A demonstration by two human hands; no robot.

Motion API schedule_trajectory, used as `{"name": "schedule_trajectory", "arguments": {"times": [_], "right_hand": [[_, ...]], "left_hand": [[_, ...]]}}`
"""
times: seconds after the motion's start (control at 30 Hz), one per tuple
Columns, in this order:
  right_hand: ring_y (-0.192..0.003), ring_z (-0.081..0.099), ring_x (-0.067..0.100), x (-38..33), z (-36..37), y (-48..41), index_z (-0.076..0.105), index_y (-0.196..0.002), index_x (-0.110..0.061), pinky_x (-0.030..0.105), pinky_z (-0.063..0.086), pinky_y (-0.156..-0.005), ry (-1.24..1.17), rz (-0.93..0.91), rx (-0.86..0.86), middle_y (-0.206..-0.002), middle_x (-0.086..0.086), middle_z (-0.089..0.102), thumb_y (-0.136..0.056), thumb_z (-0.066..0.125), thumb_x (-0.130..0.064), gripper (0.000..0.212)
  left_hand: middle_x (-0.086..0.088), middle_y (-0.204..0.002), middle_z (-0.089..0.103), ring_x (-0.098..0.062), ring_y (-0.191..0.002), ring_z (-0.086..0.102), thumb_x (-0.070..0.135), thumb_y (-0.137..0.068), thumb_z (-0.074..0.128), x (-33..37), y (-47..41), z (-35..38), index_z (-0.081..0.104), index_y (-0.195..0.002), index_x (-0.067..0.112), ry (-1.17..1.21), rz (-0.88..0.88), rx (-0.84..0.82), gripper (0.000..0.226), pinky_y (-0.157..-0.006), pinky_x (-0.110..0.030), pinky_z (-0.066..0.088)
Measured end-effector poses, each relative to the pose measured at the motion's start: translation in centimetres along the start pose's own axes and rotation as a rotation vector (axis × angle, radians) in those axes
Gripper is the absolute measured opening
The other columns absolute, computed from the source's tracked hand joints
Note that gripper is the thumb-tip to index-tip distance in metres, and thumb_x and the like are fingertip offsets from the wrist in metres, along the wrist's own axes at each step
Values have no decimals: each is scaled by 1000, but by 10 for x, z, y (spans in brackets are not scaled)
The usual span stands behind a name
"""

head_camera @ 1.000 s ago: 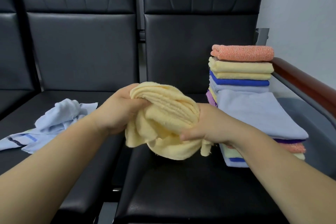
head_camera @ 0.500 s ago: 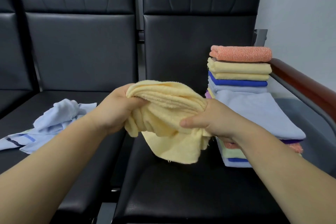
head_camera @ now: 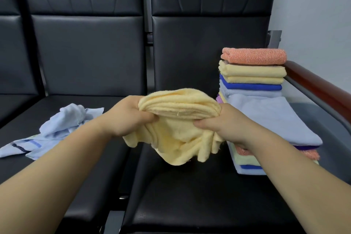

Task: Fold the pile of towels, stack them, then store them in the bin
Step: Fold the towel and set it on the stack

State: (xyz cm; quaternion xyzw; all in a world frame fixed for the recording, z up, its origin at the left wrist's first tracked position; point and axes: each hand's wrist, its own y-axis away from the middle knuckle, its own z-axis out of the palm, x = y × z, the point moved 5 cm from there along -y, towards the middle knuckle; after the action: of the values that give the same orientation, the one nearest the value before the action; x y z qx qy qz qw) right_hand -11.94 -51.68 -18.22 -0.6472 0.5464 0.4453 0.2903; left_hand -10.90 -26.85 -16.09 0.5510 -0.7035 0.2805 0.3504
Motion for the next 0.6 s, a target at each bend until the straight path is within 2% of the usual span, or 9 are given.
{"name": "schedule_trajectory", "arguments": {"times": [0.07, 0.17, 0.27, 0.33, 0.4, 0.43, 0.47, 0.53, 0.6], "right_hand": [[-99, 73, 5, 1, 6, -1, 74, -112, -33, 32, 59, -91, 6, 6, -75, -104, -14, 78, -82, 87, -26, 33], [-100, 73, 9, 1, 11, -3, 72, -112, -31, 36, 60, -92, 206, 8, -88, -105, -10, 77, -73, 92, -26, 43], [-88, 72, 19, -5, 11, -2, 68, -95, -22, 35, 61, -80, 421, -2, -21, -92, -2, 74, -79, 84, -18, 23], [-81, 68, 27, -11, 8, -2, 64, -85, -13, 34, 53, -68, 524, -31, 52, -81, 4, 69, -84, 74, -14, 10], [-75, 61, 23, -18, 3, -1, 61, -79, -10, 30, 44, -62, 615, -52, 113, -75, 4, 64, -90, 66, -17, 13], [-72, 58, 20, -18, 1, -1, 60, -77, -10, 29, 42, -60, 624, -46, 132, -74, 3, 62, -92, 64, -19, 18], [-70, 55, 18, -16, -2, -1, 59, -75, -10, 29, 40, -60, 583, -28, 140, -72, 2, 60, -94, 62, -21, 22], [-70, 60, 19, -11, -4, 0, 62, -78, -12, 30, 45, -64, 374, 12, 128, -71, 2, 63, -94, 64, -25, 21], [-80, 73, 22, -6, -2, 1, 72, -94, -18, 35, 58, -76, 157, 23, 80, -82, 1, 76, -94, 69, -31, 13]], "left_hand": [[-13, -87, 76, -31, -79, 75, 9, -92, 64, 1, 2, -1, 74, -105, 16, 205, 23, -11, 19, -63, -42, 59], [-17, -96, 75, -30, -87, 74, 7, -83, 64, 6, 2, 7, 68, -119, 4, 556, 32, -131, 36, -66, -36, 58], [-21, -118, 72, -35, -108, 71, -3, -86, 68, 13, 3, 15, 61, -129, -1, 760, 36, -262, 44, -80, -39, 60], [-13, -120, 73, -28, -112, 71, -2, -85, 72, 18, 6, 20, 64, -127, 5, 620, 63, -357, 43, -86, -36, 59], [16, -94, 77, 0, -89, 72, 10, -81, 84, 18, 8, 22, 72, -103, 24, 8, 108, -308, 29, -74, -15, 53], [24, -79, 72, 6, -75, 67, 18, -78, 87, 16, 7, 22, 69, -88, 31, -283, 104, -270, 24, -65, -11, 47], [25, -69, 67, 6, -66, 63, 24, -77, 86, 14, 7, 23, 65, -78, 31, -448, 92, -238, 22, -59, -11, 43], [21, -59, 62, 3, -56, 58, 28, -81, 82, 12, 5, 18, 63, -69, 28, -445, 73, -162, 23, -55, -12, 40], [18, -65, 69, 3, -60, 64, 26, -86, 80, 10, 4, 6, 70, -75, 26, -214, 67, -84, 15, -58, -14, 45]]}}
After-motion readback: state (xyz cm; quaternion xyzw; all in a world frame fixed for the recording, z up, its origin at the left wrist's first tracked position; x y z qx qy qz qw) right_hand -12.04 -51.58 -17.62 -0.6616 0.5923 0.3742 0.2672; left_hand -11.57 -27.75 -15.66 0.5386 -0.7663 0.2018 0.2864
